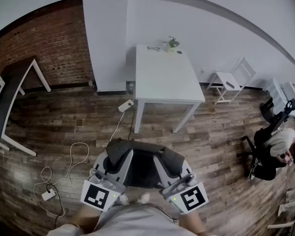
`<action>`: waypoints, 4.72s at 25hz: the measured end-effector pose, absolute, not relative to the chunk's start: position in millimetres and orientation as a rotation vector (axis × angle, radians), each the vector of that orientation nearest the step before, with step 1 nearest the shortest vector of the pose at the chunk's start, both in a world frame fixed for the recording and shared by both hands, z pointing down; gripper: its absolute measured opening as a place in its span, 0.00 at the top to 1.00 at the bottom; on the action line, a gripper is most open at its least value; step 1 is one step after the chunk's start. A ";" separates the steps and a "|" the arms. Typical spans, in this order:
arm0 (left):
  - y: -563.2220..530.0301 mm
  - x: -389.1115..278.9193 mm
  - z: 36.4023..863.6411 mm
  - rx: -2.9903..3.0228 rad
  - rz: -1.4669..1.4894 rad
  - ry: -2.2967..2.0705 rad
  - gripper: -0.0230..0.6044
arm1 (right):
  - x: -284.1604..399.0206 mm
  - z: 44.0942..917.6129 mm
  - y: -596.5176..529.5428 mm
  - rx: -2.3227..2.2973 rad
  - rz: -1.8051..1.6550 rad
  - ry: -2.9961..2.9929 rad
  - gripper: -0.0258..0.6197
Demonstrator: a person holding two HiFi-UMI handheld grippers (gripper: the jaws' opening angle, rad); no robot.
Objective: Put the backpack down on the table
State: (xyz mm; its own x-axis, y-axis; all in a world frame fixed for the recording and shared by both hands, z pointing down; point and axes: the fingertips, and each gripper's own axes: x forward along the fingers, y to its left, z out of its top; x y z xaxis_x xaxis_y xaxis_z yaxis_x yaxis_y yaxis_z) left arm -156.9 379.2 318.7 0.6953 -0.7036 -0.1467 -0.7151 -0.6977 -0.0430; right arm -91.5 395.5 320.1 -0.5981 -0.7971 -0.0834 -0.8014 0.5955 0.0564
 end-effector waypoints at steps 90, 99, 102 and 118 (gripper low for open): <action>-139.8 -28.9 271.6 -2.786 0.205 1.029 0.89 | 32.4 274.9 -115.5 -1.487 0.225 2.790 0.89; -165.6 -11.6 245.0 -2.737 0.238 1.018 0.89 | 48.0 246.6 -139.4 -1.509 0.315 2.756 0.89; -177.7 -4.6 233.4 -2.724 0.257 1.016 0.89 | 54.9 236.3 -150.7 -1.518 0.354 2.749 0.89; -253.9 33.9 221.5 -2.639 0.248 1.055 0.89 | 98.0 223.2 -235.9 -1.471 0.434 2.751 0.89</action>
State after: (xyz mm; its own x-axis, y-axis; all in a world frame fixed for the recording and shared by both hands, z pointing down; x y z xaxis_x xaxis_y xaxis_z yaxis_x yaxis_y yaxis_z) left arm 33.9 -253.9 221.5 0.7173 -0.6454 -0.2624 -0.6948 -0.6908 -0.2002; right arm 98.0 -235.9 223.2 -0.5636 -0.8170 -0.1219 -0.8149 0.5257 0.2441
